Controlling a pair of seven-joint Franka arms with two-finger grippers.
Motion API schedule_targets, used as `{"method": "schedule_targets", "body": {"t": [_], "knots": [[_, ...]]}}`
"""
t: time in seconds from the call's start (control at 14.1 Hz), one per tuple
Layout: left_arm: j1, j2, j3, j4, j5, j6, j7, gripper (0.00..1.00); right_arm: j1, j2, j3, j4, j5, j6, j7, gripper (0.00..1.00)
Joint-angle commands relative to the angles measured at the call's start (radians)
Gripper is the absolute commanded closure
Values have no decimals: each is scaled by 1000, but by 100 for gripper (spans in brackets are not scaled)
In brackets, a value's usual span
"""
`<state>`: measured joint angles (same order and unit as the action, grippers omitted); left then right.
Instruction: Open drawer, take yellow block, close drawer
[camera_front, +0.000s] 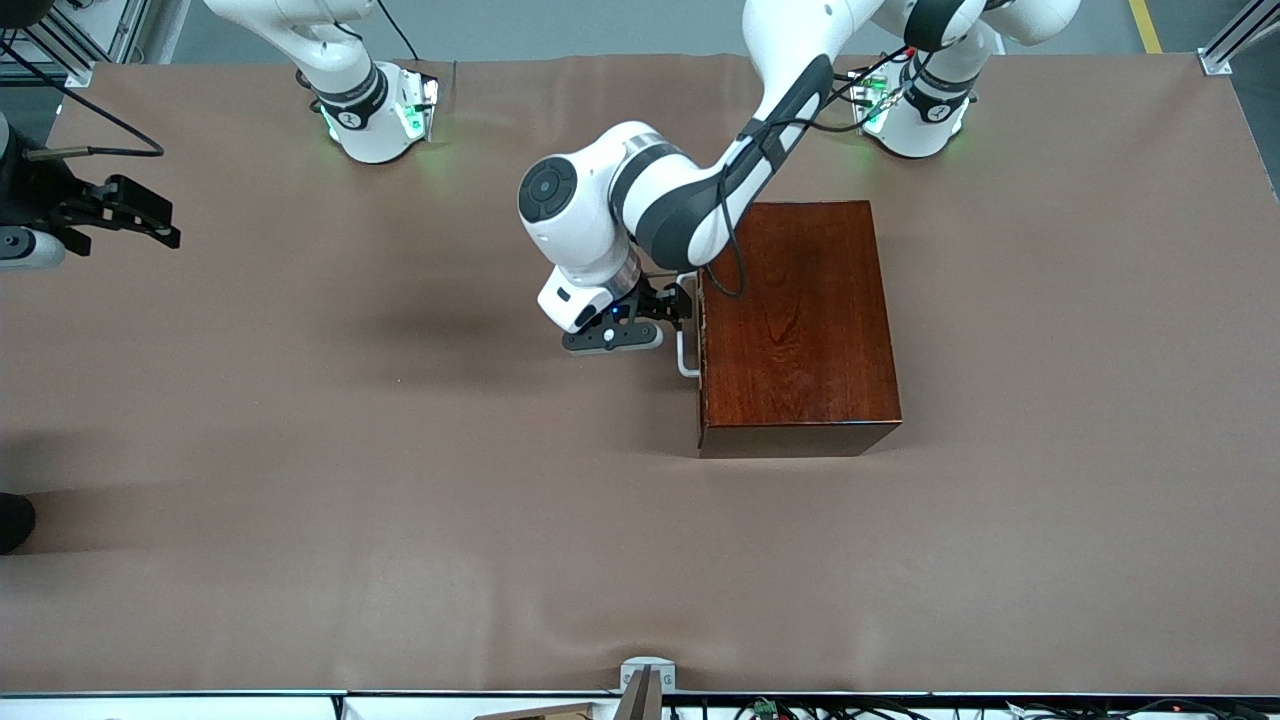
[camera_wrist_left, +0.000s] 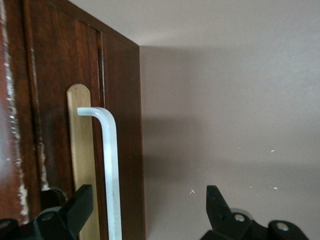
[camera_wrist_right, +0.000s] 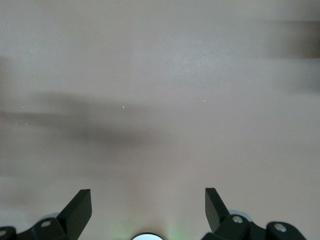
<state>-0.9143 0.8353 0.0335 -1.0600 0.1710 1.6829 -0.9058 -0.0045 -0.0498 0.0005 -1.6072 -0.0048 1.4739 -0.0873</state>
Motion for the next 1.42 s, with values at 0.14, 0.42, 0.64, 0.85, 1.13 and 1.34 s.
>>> {"method": "schedule_targets", "body": {"t": [0.14, 0.42, 0.64, 0.85, 1.13, 1.34], "knots": [[-23, 45, 16, 37, 13, -37, -103, 0, -2, -1, 3, 6, -1, -6, 1, 0], [-24, 59, 16, 35, 13, -40, -134, 0, -3, -1, 3, 6, -1, -7, 1, 0], [-24, 67, 16, 35, 12, -42, -134, 0, -5, -1, 3, 6, -1, -7, 1, 0], [-24, 71, 10, 37, 12, -29, -149, 0, -3, -1, 3, 6, -1, -7, 1, 0], [-24, 71, 6, 38, -54, 99, -222, 0, -5, -1, 3, 6, -1, -7, 1, 0], [-24, 71, 6, 38, -106, 191, -235, 0, -5, -1, 3, 6, -1, -6, 1, 0]]}}
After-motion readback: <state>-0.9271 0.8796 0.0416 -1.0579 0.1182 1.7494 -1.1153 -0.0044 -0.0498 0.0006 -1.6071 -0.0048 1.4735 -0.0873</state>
